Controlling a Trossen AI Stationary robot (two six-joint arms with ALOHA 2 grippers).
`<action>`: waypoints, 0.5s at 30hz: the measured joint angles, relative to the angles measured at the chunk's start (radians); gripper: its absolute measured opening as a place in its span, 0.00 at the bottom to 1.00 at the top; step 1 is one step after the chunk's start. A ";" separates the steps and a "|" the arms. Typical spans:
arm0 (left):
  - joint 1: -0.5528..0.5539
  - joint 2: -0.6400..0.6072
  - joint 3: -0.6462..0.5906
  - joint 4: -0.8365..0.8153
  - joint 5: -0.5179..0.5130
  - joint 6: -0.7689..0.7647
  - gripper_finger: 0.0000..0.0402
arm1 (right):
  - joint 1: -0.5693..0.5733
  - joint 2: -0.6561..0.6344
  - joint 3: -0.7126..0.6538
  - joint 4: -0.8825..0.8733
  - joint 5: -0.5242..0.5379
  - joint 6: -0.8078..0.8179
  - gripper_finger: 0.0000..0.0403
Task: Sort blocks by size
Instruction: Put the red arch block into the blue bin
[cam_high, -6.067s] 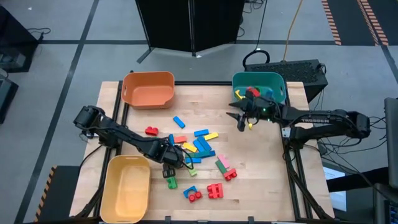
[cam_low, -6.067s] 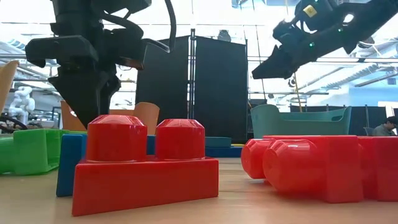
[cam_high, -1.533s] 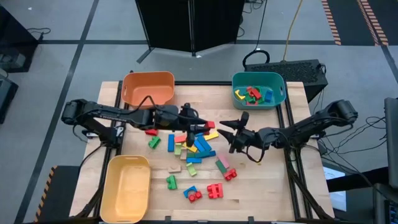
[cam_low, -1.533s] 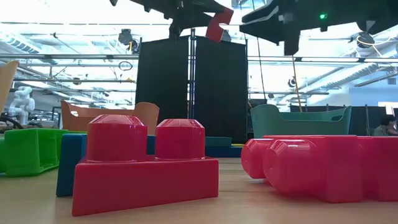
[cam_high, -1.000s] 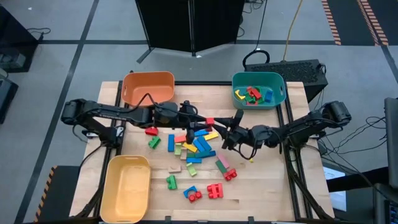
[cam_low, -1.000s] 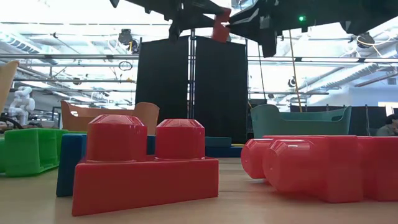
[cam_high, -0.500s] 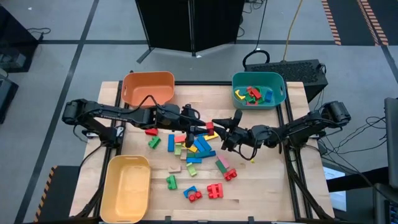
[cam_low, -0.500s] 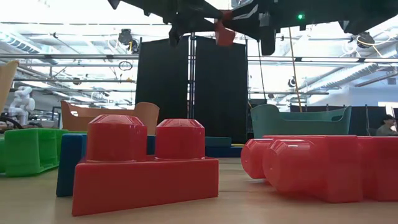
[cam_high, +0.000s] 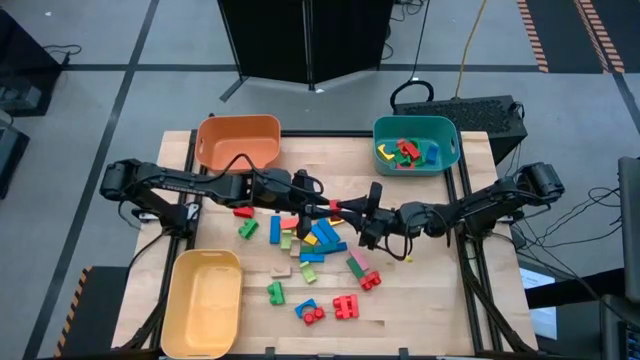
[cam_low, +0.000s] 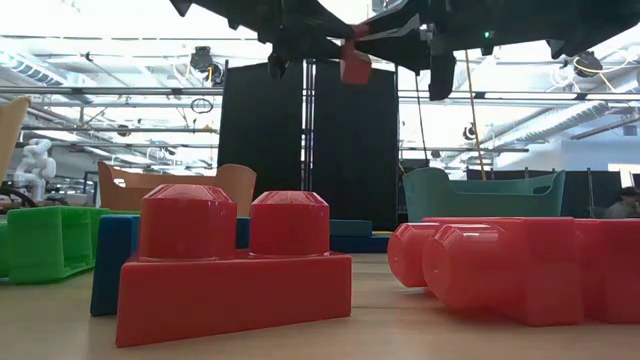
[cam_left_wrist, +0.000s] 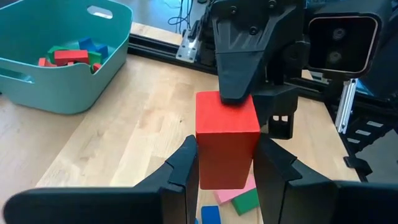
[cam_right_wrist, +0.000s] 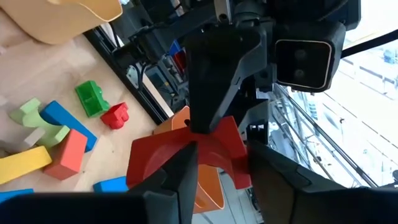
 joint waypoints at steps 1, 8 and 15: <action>0.000 0.000 0.000 -0.001 0.000 0.000 0.24 | 0.000 0.000 0.000 -0.003 0.000 0.001 0.28; 0.001 0.000 -0.001 -0.009 0.039 -0.006 0.24 | -0.001 -0.001 -0.001 -0.008 -0.004 0.001 0.11; 0.006 -0.001 -0.002 -0.008 0.046 -0.031 0.24 | -0.001 -0.001 -0.001 -0.018 0.001 -0.004 0.04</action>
